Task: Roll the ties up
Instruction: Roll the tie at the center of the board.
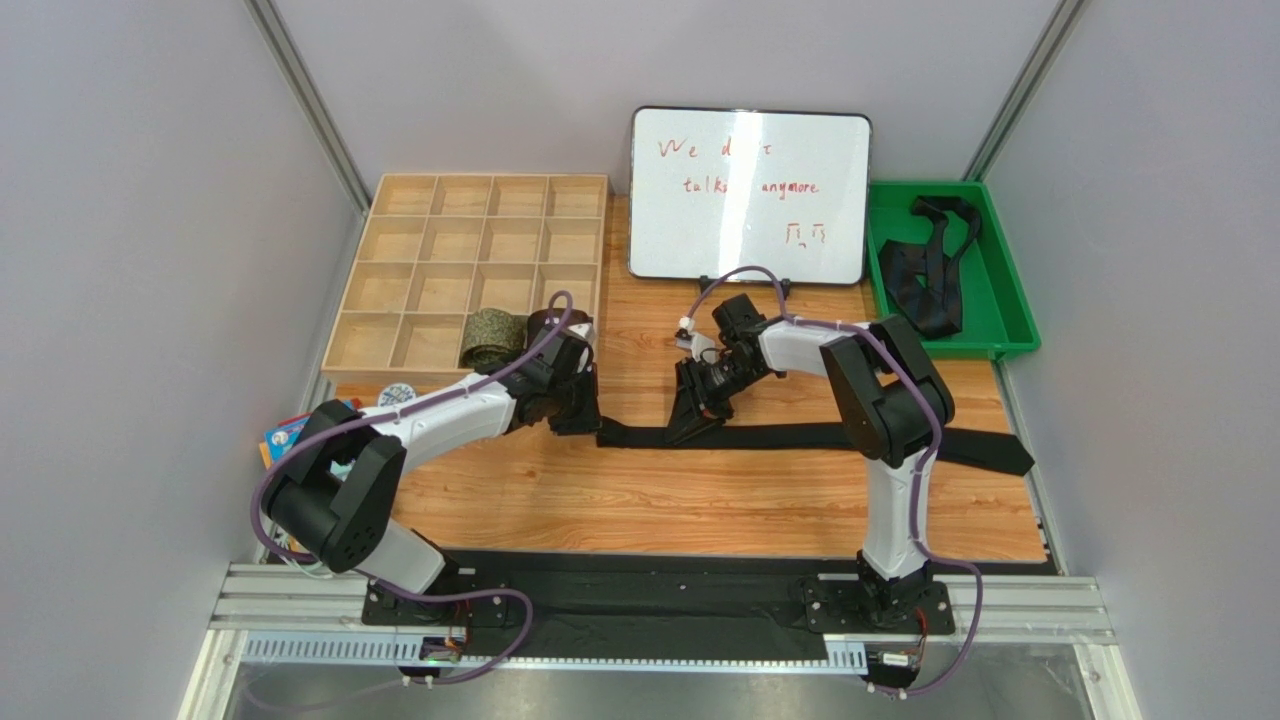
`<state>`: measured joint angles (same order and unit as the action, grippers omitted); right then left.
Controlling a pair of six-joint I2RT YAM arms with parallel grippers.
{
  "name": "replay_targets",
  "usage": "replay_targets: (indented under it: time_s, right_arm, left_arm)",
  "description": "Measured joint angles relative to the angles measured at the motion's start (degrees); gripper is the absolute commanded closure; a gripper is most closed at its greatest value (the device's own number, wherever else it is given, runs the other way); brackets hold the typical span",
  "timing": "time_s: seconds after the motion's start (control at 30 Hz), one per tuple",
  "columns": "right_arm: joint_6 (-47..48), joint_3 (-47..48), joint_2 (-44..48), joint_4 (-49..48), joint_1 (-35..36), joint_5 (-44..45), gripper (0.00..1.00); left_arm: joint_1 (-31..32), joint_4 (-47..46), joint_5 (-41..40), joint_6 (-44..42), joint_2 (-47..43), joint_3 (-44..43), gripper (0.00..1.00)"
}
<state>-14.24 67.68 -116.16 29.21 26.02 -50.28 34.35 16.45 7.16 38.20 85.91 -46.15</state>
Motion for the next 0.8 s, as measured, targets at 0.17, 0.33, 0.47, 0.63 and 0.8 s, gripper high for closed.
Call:
replay_targets:
  time_s: [0.17, 0.33, 0.47, 0.63, 0.8]
  right_arm:
    - [-1.0, 0.0, 0.0, -0.4, 0.0, -0.2, 0.72]
    - [-2.4, 0.0, 0.0, -1.6, 0.0, -0.7, 0.7]
    - [-3.5, 0.0, 0.0, -2.3, 0.0, -1.3, 0.68]
    - [-5.0, 0.0, 0.0, -3.0, -0.1, -2.6, 0.62]
    - [-7.9, -0.4, 0.1, -5.1, -0.3, -4.0, 0.52]
  left_arm:
    - [0.5, -1.2, 1.8, 0.1, 0.0, -0.1, 1.0]
    - [2.0, -3.4, 3.5, 1.1, 0.7, -0.5, 1.0]
    - [3.1, -5.6, 4.9, 2.5, 3.3, -1.3, 1.0]
    - [3.9, -8.4, 6.4, 4.0, 6.3, -1.6, 1.0]
    - [4.5, -10.8, 7.2, 4.8, 7.2, -1.6, 1.0]
